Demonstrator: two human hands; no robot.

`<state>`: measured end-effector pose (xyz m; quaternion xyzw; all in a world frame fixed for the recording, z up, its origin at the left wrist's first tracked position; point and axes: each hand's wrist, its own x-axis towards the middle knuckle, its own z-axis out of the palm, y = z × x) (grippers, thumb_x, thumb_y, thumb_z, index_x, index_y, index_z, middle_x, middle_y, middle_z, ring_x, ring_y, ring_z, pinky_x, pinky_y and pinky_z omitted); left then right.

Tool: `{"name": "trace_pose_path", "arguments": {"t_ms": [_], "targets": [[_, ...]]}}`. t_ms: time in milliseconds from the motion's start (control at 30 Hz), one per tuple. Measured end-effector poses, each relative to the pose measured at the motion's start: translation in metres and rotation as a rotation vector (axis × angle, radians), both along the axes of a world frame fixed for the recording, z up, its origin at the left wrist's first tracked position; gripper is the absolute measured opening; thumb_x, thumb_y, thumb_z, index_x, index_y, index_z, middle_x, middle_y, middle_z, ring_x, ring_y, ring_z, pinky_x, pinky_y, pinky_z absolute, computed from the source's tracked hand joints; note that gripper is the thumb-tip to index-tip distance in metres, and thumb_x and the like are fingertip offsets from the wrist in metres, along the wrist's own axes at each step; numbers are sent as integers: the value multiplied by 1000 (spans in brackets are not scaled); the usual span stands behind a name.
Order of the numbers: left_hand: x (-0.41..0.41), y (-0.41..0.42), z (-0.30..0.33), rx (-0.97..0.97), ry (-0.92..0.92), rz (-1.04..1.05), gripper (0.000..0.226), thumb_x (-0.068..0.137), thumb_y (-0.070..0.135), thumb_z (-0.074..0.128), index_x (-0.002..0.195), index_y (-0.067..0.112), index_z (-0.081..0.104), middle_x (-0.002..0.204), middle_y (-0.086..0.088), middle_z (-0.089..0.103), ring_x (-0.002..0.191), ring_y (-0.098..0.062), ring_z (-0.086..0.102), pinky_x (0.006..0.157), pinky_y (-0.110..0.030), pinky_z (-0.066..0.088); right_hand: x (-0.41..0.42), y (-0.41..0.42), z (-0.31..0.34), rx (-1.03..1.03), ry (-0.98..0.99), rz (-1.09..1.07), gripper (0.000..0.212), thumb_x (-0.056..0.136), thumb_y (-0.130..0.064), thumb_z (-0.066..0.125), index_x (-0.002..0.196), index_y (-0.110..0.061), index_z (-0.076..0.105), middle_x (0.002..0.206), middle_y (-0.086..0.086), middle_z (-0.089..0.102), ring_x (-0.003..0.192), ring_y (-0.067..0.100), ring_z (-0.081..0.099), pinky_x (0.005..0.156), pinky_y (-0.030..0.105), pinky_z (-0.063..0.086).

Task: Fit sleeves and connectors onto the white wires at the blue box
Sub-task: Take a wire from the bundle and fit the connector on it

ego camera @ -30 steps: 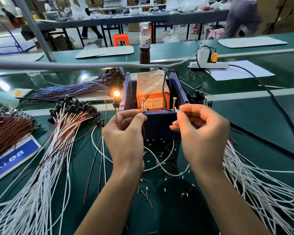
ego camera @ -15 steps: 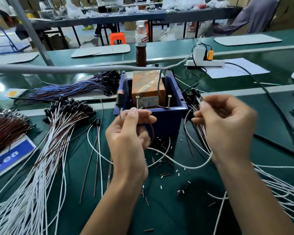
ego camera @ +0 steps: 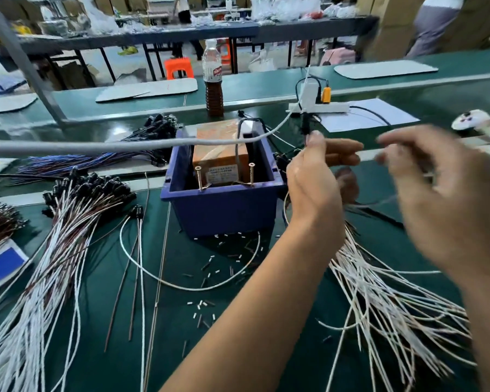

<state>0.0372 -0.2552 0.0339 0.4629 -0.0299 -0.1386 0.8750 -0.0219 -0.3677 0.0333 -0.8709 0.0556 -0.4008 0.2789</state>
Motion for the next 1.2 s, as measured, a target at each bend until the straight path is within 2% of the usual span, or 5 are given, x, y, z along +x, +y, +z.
{"name": "trace_pose_path", "arguments": {"t_ms": [167,367,533,733,1200], "targets": [[15,-16,5,-308,279,-20,52,112,38,34,78,7,58,64,-3,49,40,-6,31,43,-18,25,-8,17,2,3,314,116,31,101,-41,56,126,-27,69,70,-8,73,64,9,69,65,33,56],[38,-26,3,-305,375,-12,52,113,37,29,79,7,54,65,-3,44,37,-5,30,34,-15,20,-21,-11,15,-226,579,31,23,97,-36,62,79,-30,75,48,-6,58,51,17,59,55,34,47],[54,-34,-11,195,278,-13,59,112,38,31,75,6,64,64,-3,55,51,-13,47,50,-22,40,-34,-18,28,-203,554,43,27,89,-54,46,82,-43,70,48,-15,61,46,18,59,60,41,57],[64,-31,-41,768,114,152,43,110,37,35,122,3,59,127,-19,63,117,-36,59,105,-41,45,1,-2,-17,-395,982,3,26,104,-44,56,87,-24,59,78,-4,70,75,23,69,75,39,59],[36,-25,-45,1230,-329,232,29,92,19,59,116,13,45,127,-15,44,115,-36,46,95,-42,38,16,2,-45,-358,872,-144,38,91,-55,68,74,-22,60,68,-1,58,65,29,56,56,32,41]]}}
